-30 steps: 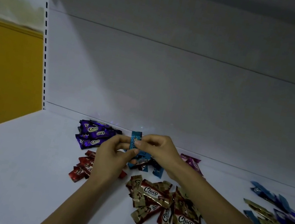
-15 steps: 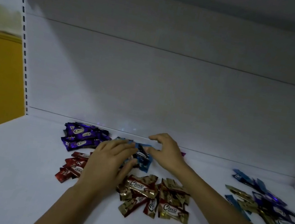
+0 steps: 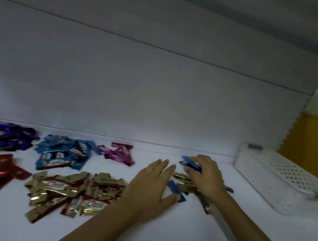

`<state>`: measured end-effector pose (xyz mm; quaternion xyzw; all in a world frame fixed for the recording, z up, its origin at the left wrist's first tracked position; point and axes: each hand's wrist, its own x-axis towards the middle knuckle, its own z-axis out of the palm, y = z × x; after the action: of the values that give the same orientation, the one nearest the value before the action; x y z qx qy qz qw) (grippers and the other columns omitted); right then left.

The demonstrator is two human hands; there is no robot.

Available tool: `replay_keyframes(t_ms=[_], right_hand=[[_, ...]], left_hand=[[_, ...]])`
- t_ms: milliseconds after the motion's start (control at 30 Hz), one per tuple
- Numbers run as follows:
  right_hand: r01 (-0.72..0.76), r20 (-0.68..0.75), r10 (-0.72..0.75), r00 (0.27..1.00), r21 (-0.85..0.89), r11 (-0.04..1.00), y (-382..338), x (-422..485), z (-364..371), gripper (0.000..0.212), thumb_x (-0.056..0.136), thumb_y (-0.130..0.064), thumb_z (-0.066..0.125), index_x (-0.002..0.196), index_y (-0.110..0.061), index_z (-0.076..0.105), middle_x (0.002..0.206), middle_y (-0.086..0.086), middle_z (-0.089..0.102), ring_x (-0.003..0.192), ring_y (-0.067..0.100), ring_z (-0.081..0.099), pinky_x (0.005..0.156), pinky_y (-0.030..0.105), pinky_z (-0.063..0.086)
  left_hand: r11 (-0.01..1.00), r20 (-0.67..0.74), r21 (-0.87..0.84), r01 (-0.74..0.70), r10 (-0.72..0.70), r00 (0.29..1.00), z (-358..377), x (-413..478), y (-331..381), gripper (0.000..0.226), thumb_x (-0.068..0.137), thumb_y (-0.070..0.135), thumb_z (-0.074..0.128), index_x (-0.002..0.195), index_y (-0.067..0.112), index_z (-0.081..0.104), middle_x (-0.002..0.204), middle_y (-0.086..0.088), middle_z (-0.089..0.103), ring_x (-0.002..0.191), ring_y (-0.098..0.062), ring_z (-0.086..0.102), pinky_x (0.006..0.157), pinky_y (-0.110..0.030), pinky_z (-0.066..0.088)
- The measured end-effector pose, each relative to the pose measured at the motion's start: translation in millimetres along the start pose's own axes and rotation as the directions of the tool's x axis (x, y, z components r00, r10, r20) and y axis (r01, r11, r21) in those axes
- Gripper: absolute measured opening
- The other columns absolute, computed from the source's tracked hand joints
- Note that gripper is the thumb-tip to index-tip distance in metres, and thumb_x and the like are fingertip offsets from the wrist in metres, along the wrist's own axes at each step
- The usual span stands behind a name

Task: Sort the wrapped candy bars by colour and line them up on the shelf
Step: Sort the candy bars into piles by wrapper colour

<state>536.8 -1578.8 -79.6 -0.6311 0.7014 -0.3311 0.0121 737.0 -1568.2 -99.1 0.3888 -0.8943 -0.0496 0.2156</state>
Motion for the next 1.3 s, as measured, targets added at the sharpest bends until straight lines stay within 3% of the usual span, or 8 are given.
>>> replay_keyframes(t_ms=[200,367,533,733,800,900,1067,1300], right_hand=[[-0.298,0.09,0.305,0.948,-0.083,0.951,74,-3,-4,0.072,0.092,-0.064,0.031,0.15,-0.022,0.022,0.158,0.009,0.015,0.144,0.026,0.018,0.115,0.041,0.017],[-0.156,0.148,0.168,0.975,-0.091,0.984,62,44,-2,0.068,0.088,-0.072,0.025,0.135,-0.03,0.049,0.142,0.002,0.049,0.128,0.025,0.045,0.105,0.043,0.032],[-0.022,0.405,0.079,0.911,-0.142,0.99,48,57,12,0.056,0.086,-0.074,0.033,0.132,-0.044,0.049,0.138,-0.006,0.052,0.124,0.024,0.048,0.105,0.045,0.031],[0.089,0.425,-0.254,0.869,0.371,0.924,44,12,-2,0.025,0.092,-0.047,0.051,0.113,-0.042,0.063,0.11,-0.026,0.064,0.102,-0.008,0.058,0.089,0.017,0.049],[0.067,0.292,-0.248,0.924,0.513,0.856,41,18,-12,0.019,0.094,-0.036,0.051,0.108,-0.039,0.064,0.106,-0.027,0.064,0.101,-0.012,0.058,0.085,0.008,0.045],[-0.015,0.112,-0.068,0.991,0.613,0.79,49,33,-24,0.017,0.094,-0.021,0.055,0.092,-0.031,0.069,0.096,-0.015,0.071,0.097,0.0,0.065,0.093,0.016,0.045],[-0.249,0.111,0.259,0.959,-0.098,0.963,89,37,-12,0.023,0.093,-0.041,0.053,0.089,-0.023,0.066,0.097,-0.004,0.067,0.097,0.019,0.059,0.094,0.036,0.038],[-0.108,0.191,0.071,0.979,0.189,0.976,52,22,5,0.015,0.092,-0.021,0.055,0.082,-0.018,0.065,0.081,-0.001,0.068,0.076,0.016,0.063,0.069,0.031,0.05]], left_hand=[[0.983,0.18,0.004,0.184,-0.182,0.967,43,27,24,0.091,0.087,0.074,0.032,0.154,0.023,-0.003,0.162,-0.003,-0.005,0.148,-0.019,-0.007,0.118,-0.04,-0.001],[0.98,0.14,-0.017,0.199,-0.195,0.971,45,28,18,0.097,0.08,0.081,0.026,0.153,0.025,-0.004,0.162,0.002,-0.003,0.148,-0.014,-0.007,0.118,-0.037,0.0],[0.975,0.129,-0.065,0.213,-0.203,0.971,43,28,17,0.108,0.067,0.089,0.022,0.153,0.028,-0.006,0.161,0.006,-0.006,0.147,-0.009,-0.01,0.119,-0.034,-0.001],[0.993,0.064,-0.056,0.1,-0.096,0.993,44,22,19,0.102,0.065,0.091,0.014,0.15,0.038,-0.005,0.16,0.012,-0.003,0.145,-0.005,-0.004,0.114,-0.025,-0.001],[0.994,0.112,-0.027,0.106,-0.102,0.988,44,26,20,0.105,0.064,0.092,0.014,0.151,0.037,-0.005,0.161,0.01,-0.005,0.146,-0.008,-0.005,0.117,-0.031,0.002],[0.986,0.222,0.005,0.167,-0.164,0.961,42,36,19,0.111,0.06,0.092,0.021,0.152,0.034,-0.002,0.162,0.002,-0.005,0.148,-0.016,-0.006,0.12,-0.039,0.004],[0.979,0.281,-0.042,0.199,-0.18,0.943,52,64,42,0.116,0.056,0.093,0.027,0.152,0.033,0.001,0.162,0.0,-0.002,0.148,-0.02,-0.005,0.119,-0.05,0.001],[0.984,0.064,-0.126,0.122,-0.115,0.991,60,62,39,0.1,0.068,0.09,0.031,0.151,0.039,0.006,0.16,0.009,0.006,0.147,-0.011,0.001,0.12,-0.041,0.0]])
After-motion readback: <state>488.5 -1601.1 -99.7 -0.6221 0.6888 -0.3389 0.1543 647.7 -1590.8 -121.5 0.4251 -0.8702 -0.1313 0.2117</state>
